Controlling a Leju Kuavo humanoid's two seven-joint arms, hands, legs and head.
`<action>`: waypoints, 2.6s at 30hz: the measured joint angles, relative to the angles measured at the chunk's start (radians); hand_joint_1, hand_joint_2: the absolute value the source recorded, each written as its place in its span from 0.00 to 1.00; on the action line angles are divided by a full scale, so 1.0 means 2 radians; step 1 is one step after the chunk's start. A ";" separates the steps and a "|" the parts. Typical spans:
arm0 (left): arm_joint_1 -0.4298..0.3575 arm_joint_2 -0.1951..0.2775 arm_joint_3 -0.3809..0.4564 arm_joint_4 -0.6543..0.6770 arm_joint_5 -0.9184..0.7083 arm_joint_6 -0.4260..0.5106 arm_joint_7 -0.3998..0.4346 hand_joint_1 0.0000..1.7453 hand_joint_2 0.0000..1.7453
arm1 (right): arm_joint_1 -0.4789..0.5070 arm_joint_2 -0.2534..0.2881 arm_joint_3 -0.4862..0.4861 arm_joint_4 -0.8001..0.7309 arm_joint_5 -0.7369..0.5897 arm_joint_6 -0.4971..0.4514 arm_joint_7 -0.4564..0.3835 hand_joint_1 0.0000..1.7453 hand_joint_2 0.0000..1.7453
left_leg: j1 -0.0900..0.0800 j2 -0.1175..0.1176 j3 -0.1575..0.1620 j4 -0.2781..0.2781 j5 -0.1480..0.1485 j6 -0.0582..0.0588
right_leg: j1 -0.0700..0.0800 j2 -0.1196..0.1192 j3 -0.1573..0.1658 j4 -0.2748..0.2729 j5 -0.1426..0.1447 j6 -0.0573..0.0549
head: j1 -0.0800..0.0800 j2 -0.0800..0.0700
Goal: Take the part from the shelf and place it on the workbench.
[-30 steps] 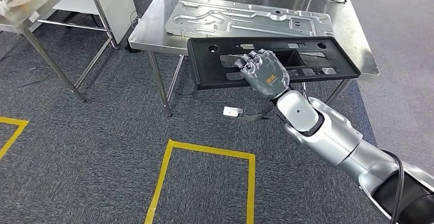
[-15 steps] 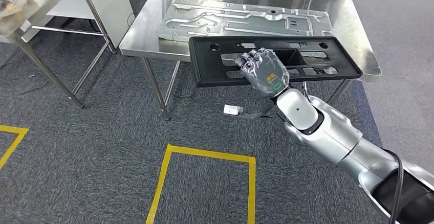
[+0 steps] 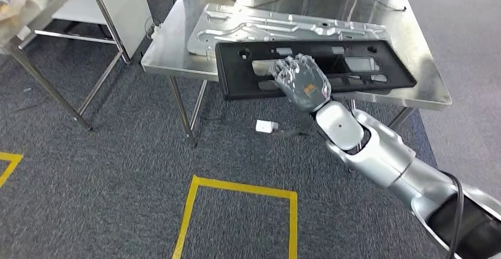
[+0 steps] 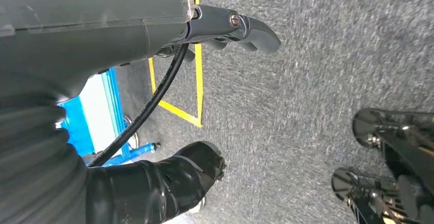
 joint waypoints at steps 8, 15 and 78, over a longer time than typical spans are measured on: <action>0.001 0.005 0.014 -0.001 -0.007 -0.006 0.002 0.00 1.00 | -0.011 0.053 0.034 0.025 0.023 0.010 0.014 1.00 1.00 | 0.000 -0.002 0.054 -0.001 -0.043 -0.008 | 0.003 -0.002 -0.048 -0.042 0.061 -0.006 | -0.001 0.000; -0.002 0.009 0.021 -0.001 -0.010 -0.007 0.002 0.00 1.00 | -0.027 0.078 0.045 0.033 0.026 0.012 0.017 1.00 1.00 | 0.001 0.000 0.031 0.073 -0.056 -0.027 | 0.004 -0.001 -0.015 -0.066 0.059 -0.029 | -0.002 0.000; 0.008 -0.039 0.142 -0.099 -0.127 -0.051 0.005 0.00 1.00 | 0.219 -0.097 -0.149 -0.057 0.000 0.001 0.024 1.00 1.00 | -0.001 -0.001 -0.007 0.116 -0.055 -0.028 | 0.003 0.000 -0.001 -0.072 0.055 -0.029 | -0.002 0.000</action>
